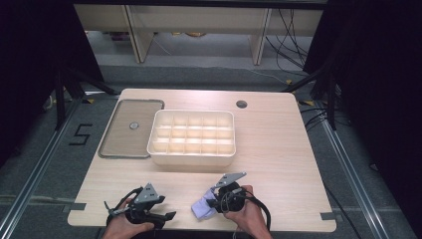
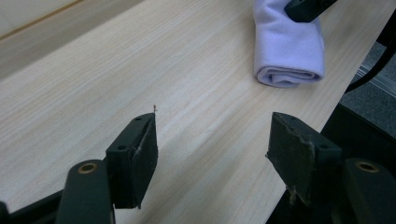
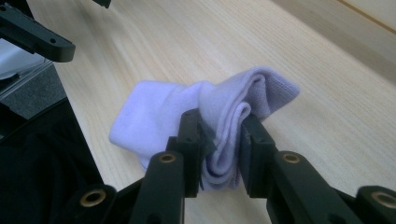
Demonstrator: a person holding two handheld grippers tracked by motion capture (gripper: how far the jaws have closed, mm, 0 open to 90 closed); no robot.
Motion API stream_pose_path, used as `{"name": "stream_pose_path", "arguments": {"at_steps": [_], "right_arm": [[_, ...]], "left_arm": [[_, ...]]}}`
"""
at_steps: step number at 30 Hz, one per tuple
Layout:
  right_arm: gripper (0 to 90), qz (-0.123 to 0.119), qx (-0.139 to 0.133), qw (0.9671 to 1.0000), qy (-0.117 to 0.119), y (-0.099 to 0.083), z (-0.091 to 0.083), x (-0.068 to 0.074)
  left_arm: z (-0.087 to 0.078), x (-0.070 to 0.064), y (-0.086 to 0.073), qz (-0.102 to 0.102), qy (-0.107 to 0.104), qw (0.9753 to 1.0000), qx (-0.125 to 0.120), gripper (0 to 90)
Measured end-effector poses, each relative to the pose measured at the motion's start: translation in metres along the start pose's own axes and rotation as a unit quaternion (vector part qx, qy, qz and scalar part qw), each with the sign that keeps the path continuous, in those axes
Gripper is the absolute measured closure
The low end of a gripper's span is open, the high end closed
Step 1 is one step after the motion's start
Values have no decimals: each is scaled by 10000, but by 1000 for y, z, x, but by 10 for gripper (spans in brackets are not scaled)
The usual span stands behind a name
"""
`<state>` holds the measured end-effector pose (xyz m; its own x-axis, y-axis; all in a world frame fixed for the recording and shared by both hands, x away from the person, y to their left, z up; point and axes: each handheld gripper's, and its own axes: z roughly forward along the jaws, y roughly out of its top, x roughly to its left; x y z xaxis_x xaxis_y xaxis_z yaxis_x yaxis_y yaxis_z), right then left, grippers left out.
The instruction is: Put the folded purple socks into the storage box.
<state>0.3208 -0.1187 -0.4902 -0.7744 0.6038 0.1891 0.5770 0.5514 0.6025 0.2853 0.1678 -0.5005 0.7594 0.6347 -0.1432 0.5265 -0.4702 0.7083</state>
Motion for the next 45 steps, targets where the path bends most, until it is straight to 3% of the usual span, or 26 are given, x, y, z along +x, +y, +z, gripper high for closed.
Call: {"name": "stream_pose_path", "arguments": {"at_steps": [4, 5, 7, 10, 11, 14, 15, 16, 19, 24, 26, 31, 32, 36, 45], "right_arm": [[732, -58, -25, 10000, 25, 0, -2, -1], [732, 26, -9, 10000, 25, 0, -3, 0], [732, -91, -82, 9999, 25, 0, -3, -1], [733, -77, -79, 9999, 7, 2, -6, 0], [734, -104, -189, 9998, 44, 2, -6, 0], [734, -81, -114, 9999, -55, 4, -11, 2], [734, -201, -186, 9996, -11, 5, -11, 1], [735, -325, -189, 9992, -123, 6, -14, 2], [735, -169, -196, 9996, -79, 7, -16, 6], [736, -439, -234, 9985, -218, 12, -24, 1], [737, -368, -245, 9987, -256, 13, -25, 1], [737, -404, -244, 9984, -298, 18, -32, -2], [737, -512, -359, 9976, -287, 21, -34, -4], [737, -541, -330, 9974, -333, 26, -38, -4], [737, -745, -184, 9956, -530, 47, -51, -5]], "left_arm": [[0, 1, 1, 75, 13, 10000, 52, 321], [0, 1, 1, 97, 57, 9999, 70, 320], [0, 0, 1, -22, 47, 10000, -9, 318], [-1, 1, 1, -79, 45, 9999, -52, 315], [-2, 2, 1, -29, 56, 10000, -14, 315], [-2, 3, 0, -71, 99, 9999, -20, 314], [-2, 3, 0, -79, 116, 9999, -6, 314], [-2, 3, 0, -67, 127, 9999, 7, 313], [-2, 3, 0, -49, 67, 10000, 12, 314], [0, 3, 1, -54, 69, 10000, 36, 314], [-2, 5, 1, 98, 66, 9999, 71, 314], [-3, 6, -1, -10, 113, 9999, 55, 313], [-3, 6, -1, -5, 104, 9999, 9, 313], [-4, 8, 0, 103, 98, 9999, 98, 310], [-5, 8, -1, -42, 147, 9999, 67, 299]]}}
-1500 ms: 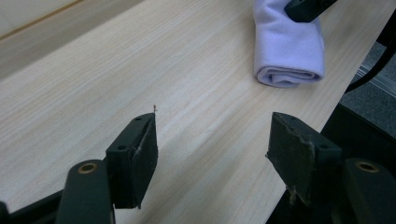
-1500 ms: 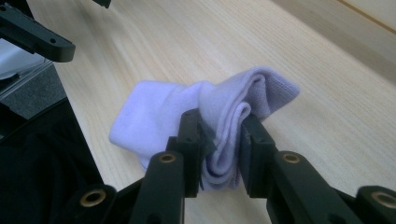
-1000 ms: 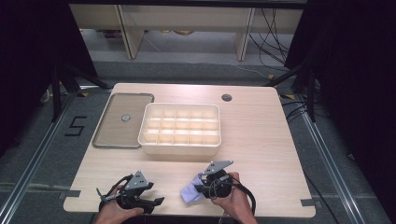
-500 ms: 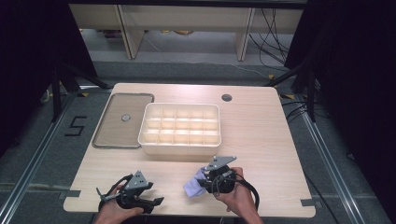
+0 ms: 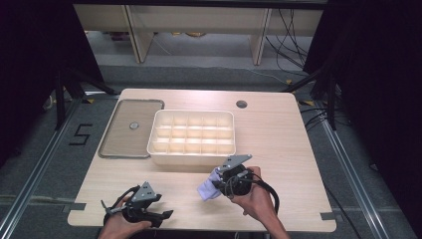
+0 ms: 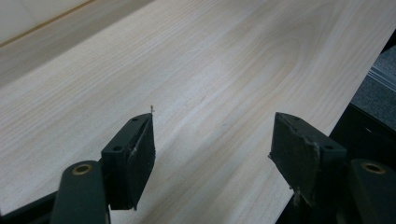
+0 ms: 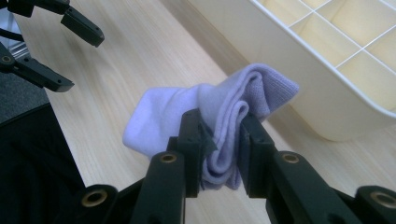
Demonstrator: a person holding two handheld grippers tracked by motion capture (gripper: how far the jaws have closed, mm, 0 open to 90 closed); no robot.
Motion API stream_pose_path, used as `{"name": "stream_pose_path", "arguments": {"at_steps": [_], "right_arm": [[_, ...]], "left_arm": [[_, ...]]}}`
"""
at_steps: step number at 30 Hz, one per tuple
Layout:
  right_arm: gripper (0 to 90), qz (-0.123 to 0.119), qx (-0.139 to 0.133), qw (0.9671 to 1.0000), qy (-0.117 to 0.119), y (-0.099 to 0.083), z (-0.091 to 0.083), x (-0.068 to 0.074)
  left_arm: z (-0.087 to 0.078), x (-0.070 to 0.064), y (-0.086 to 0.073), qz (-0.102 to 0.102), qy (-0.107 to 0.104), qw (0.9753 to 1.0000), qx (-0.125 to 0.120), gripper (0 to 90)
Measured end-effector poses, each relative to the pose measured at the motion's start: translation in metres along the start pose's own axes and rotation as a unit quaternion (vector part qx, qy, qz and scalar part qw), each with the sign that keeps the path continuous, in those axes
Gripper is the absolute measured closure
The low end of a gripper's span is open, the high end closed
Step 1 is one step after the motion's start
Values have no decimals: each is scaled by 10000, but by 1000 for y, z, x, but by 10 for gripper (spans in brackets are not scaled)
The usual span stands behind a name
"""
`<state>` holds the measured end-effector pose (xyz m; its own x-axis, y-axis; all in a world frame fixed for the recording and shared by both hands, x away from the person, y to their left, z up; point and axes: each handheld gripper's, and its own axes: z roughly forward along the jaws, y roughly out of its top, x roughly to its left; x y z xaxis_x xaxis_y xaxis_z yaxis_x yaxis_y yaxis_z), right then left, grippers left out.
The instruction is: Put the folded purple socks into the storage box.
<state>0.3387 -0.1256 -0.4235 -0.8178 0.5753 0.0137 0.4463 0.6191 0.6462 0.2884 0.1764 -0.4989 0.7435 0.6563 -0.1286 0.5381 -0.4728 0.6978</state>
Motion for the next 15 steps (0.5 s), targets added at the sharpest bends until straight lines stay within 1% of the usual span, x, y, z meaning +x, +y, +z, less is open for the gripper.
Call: {"name": "stream_pose_path", "arguments": {"at_steps": [2, 3, 4, 5, 7, 8, 9, 11, 12, 13, 14, 15], "right_arm": [[737, 60, 56, 10000, -6, 2, -3, -1], [737, 60, 56, 10000, -6, 2, -3, -1], [737, 64, 47, 9999, -79, 4, -4, -2], [737, 21, 83, 9999, -82, 5, -5, -3], [737, 20, 115, 9999, -85, 8, -6, -4], [737, 81, 127, 9999, -83, 10, -8, -4], [737, 35, 94, 9999, -119, 11, -8, -5], [736, 6, 120, 9999, -100, 14, -11, -7], [736, 66, 147, 9997, -157, 15, -13, -8], [736, 124, 167, 9997, -156, 17, -14, -8], [736, 76, 133, 9997, -204, 18, -14, -10], [737, 107, 162, 9995, -230, 19, -17, -11]], "left_arm": [[0, 0, 0, -57, -39, 10000, -70, 294], [0, 0, 0, -57, -39, 10000, -70, 291], [0, 2, -1, 8, 9, 10000, -56, 287], [0, 2, -1, -3, -33, 10000, -45, 283], [0, 1, -1, -84, -12, 10000, -38, 274], [0, 1, -1, -83, -16, 10000, -35, 272], [1, 1, -1, -79, -27, 10000, -36, 268], [1, 1, -1, -84, -21, 10000, -24, 260], [1, 2, -1, -84, -33, 9999, -54, 257], [1, 3, -1, -18, -25, 10000, -2, 255], [1, 3, -1, -14, -14, 10000, -10, 254], [1, 3, -1, -61, -2, 10000, -12, 251]]}}
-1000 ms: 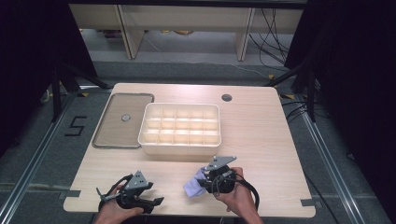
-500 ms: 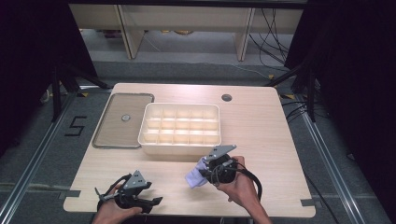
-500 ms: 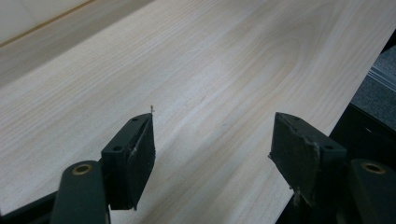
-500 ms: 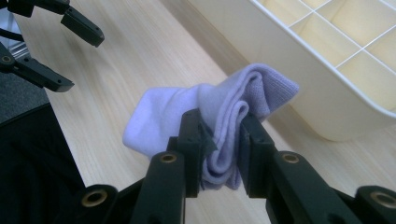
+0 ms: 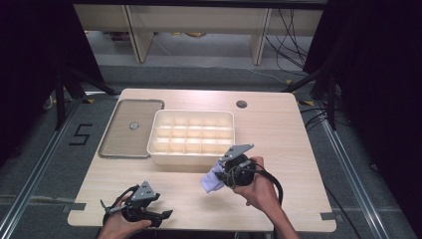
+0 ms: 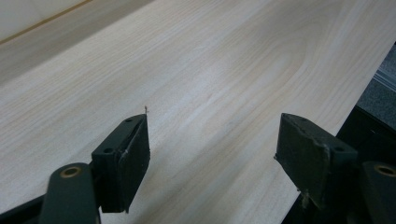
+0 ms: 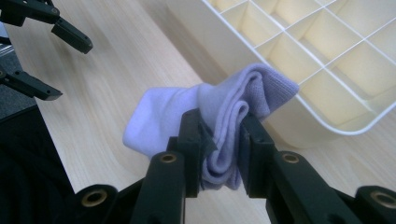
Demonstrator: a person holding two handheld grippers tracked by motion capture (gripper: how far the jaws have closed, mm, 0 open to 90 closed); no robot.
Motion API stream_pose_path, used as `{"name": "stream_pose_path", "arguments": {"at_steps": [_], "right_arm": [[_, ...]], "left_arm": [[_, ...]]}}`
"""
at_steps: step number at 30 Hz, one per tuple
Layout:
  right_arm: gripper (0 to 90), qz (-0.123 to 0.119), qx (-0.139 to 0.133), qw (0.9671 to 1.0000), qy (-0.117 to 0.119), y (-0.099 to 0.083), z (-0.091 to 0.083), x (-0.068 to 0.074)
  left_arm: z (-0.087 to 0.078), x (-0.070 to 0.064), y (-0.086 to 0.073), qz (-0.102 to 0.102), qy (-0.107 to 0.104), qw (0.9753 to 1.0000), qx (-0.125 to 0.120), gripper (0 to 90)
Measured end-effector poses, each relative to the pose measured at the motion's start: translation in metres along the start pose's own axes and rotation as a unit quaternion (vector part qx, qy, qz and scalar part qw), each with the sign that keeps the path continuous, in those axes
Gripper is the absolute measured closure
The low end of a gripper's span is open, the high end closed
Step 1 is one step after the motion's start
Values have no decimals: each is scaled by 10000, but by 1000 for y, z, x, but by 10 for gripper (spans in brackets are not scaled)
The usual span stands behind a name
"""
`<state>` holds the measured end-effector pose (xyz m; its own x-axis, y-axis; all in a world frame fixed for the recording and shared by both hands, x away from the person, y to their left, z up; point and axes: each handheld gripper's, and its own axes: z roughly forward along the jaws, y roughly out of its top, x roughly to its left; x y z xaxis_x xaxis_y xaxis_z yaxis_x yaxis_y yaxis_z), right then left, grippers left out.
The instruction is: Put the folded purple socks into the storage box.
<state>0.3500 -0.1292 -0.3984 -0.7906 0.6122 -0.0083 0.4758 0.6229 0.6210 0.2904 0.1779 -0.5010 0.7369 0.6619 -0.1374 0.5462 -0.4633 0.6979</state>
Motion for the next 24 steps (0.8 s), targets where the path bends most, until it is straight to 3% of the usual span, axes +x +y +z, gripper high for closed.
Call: {"name": "stream_pose_path", "arguments": {"at_steps": [1, 3, 4, 7, 9, 10, 16, 22, 23, 24], "right_arm": [[737, -6, -9, 10000, 16, 1, -1, -1], [736, 67, 19, 10000, 12, 4, -3, -3], [736, -35, 11, 10000, -57, 5, -4, -5], [736, -11, 21, 10000, -75, 8, -7, -6], [737, 16, 27, 10000, -17, 9, -8, -7], [736, -180, -110, 9998, 3, 10, -7, -10], [736, -124, -133, 9998, 3, 16, -16, -15], [736, -116, -49, 9999, -46, 22, -25, -22], [736, -149, -35, 9999, -68, 23, -25, -23], [736, -28, 9, 10000, -70, 23, -26, -23]], "left_arm": [[1, -1, 0, -72, 15, 10000, -33, 248], [0, 0, -1, 1, 95, 10000, 13, 240], [0, 1, 0, 9, 91, 10000, 23, 235], [1, 1, 0, 40, 123, 9999, 49, 208], [1, 0, -1, -11, 82, 10000, 42, 208], [1, 0, -1, -9, 64, 10000, 56, 208], [1, 1, 0, 58, 135, 9999, 62, 188], [-1, 2, 1, 51, 71, 10000, -12, 172], [0, 0, 0, -66, 80, 9999, -56, 172], [0, 0, 0, -66, 80, 9999, -56, 172]]}}
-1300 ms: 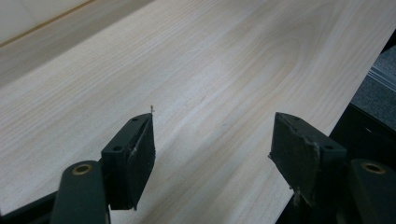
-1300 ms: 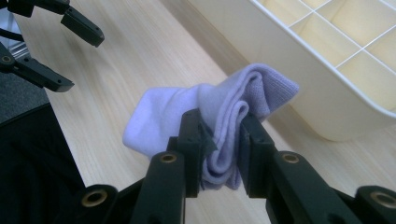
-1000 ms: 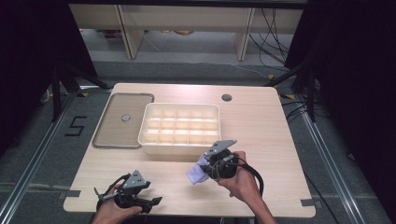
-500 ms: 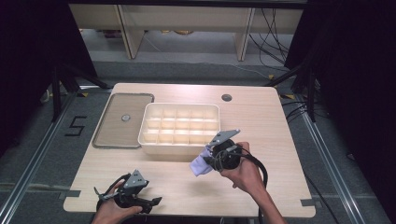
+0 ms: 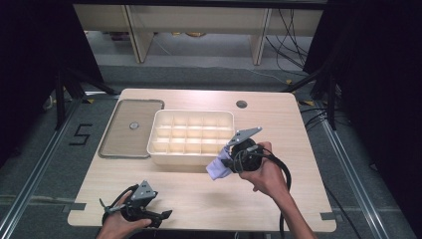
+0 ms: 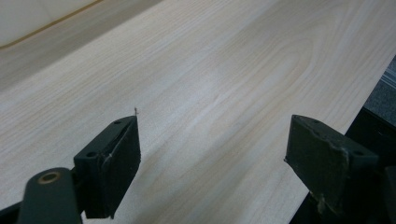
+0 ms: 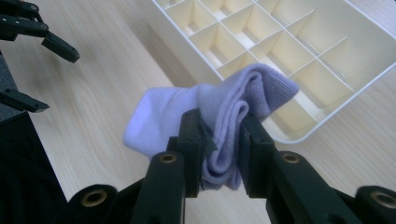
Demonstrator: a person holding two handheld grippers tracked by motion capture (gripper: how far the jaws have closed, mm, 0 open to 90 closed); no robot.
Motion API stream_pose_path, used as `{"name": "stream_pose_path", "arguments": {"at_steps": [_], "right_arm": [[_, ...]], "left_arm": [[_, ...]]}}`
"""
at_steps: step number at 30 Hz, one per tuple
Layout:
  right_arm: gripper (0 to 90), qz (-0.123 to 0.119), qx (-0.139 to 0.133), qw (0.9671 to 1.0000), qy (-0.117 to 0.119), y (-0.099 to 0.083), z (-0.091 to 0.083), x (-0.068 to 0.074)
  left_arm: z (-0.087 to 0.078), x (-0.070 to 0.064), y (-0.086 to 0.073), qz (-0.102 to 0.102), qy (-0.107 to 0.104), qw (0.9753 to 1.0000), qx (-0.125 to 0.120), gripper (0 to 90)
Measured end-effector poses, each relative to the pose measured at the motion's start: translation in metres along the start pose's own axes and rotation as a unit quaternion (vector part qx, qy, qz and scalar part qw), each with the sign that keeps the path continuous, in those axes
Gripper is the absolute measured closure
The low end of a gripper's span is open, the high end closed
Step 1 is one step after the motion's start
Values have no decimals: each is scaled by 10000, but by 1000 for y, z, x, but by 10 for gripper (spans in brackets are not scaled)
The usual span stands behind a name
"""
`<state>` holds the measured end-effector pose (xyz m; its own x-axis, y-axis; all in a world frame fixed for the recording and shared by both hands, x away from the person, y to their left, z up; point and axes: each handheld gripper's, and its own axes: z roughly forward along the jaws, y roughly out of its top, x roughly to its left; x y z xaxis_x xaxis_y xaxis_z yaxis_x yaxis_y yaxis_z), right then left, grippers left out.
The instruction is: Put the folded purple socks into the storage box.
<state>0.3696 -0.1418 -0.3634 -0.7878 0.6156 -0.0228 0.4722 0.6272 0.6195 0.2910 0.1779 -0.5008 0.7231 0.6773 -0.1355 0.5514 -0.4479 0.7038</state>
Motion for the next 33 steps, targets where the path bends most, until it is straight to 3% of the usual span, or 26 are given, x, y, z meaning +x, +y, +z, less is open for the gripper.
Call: {"name": "stream_pose_path", "arguments": {"at_steps": [2, 7, 11, 13, 19, 20, 23, 28, 30, 33], "right_arm": [[736, 98, -10, 9999, -21, 0, -1, -1], [735, -28, 3, 9999, -146, 2, -2, -7], [735, 60, -23, 9999, -144, 6, -7, -9], [735, 35, -61, 9998, -165, 8, -8, -12], [735, 95, 7, 9995, -301, 13, -12, -20], [735, 69, -21, 9994, -332, 15, -11, -25], [735, 132, 39, 9991, -389, 18, -11, -30], [735, 178, 134, 9986, -471, 23, -8, -38], [735, 169, 170, 9985, -496, 27, -5, -42], [735, 184, 194, 9985, -486, 31, 1, -45]], "left_arm": [[0, 0, 0, -45, -8, 10000, -2, 171], [0, 2, 0, 71, -5, 9999, 96, 170], [0, 3, 0, 173, -44, 9998, 121, 170], [1, 2, 0, 38, -47, 9999, 90, 170], [-1, 3, 0, 75, -12, 9999, 77, 170], [-1, 4, 0, 131, 19, 9999, 102, 170], [0, 4, 0, 49, -33, 9999, 109, 171], [0, 4, 0, 133, 33, 9998, 134, 171], [0, 3, 0, 182, -34, 9997, 144, 171], [0, 3, 0, 121, 2, 9999, 121, 172]]}}
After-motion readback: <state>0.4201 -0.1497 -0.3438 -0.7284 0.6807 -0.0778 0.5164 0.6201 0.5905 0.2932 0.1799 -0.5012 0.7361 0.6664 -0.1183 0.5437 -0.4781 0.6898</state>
